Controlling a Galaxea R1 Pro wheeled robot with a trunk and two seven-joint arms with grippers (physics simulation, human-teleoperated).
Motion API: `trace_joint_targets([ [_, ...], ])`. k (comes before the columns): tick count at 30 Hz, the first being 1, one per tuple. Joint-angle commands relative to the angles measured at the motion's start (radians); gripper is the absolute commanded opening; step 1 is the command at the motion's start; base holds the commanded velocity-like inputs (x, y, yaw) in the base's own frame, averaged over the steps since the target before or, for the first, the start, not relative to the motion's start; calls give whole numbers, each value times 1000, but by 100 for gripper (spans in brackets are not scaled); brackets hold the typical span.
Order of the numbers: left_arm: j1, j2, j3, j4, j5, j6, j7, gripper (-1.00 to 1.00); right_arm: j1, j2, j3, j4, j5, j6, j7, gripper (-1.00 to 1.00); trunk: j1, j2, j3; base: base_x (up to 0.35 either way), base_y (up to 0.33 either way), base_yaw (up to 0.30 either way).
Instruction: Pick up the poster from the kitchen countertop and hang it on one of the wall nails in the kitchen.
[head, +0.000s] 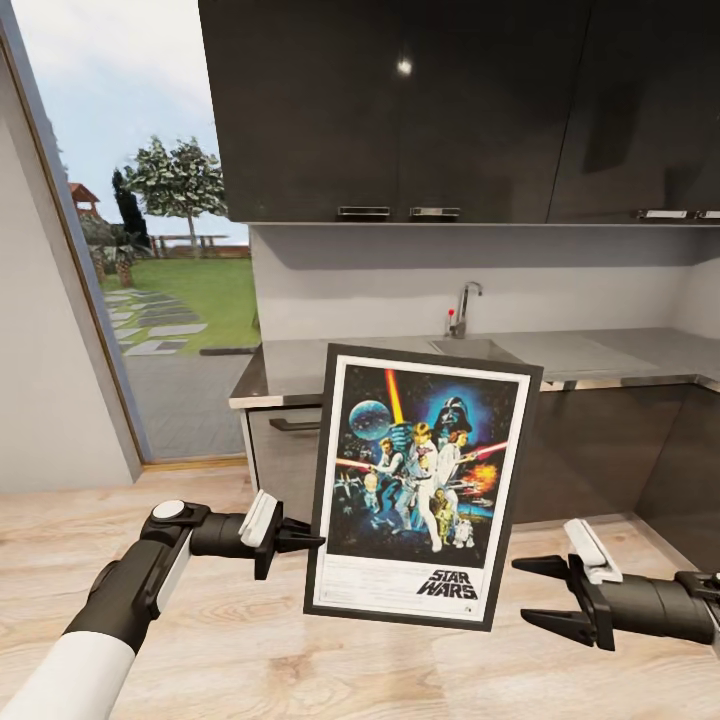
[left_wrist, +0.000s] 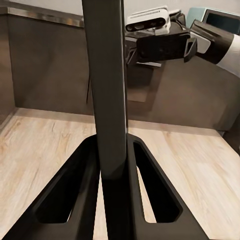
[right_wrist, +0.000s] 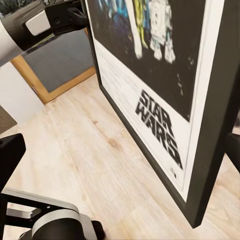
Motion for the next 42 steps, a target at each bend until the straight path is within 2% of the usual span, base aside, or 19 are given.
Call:
trace_joint_targets([
  [1,-1,1,-3,0,4,6,-2,-100,-1,0,0,1,-1,11,3,100,0,-1,-1,0,0,0],
  [21,-1,10,-2,-4,5,6,-2,-100,-1,0,1,3,0,9,0,100,0,-1,-1,0,0,0],
  [26,-1,28,-3,-3,6,6,-2,-100,-1,0,1,4,1,8,0,100,0,-1,-1,0,0,0],
  [33,-1,39,-3,-6,6,6,-2,-100,-4,0,1,9,4,7,-3,100,0,-1,-1,0,0,0],
  [42,-1,40,-4,-50,8,7,-2,-100,-62,3,5,117,6,0,-10,100,0,-1,-1,0,0,0],
])
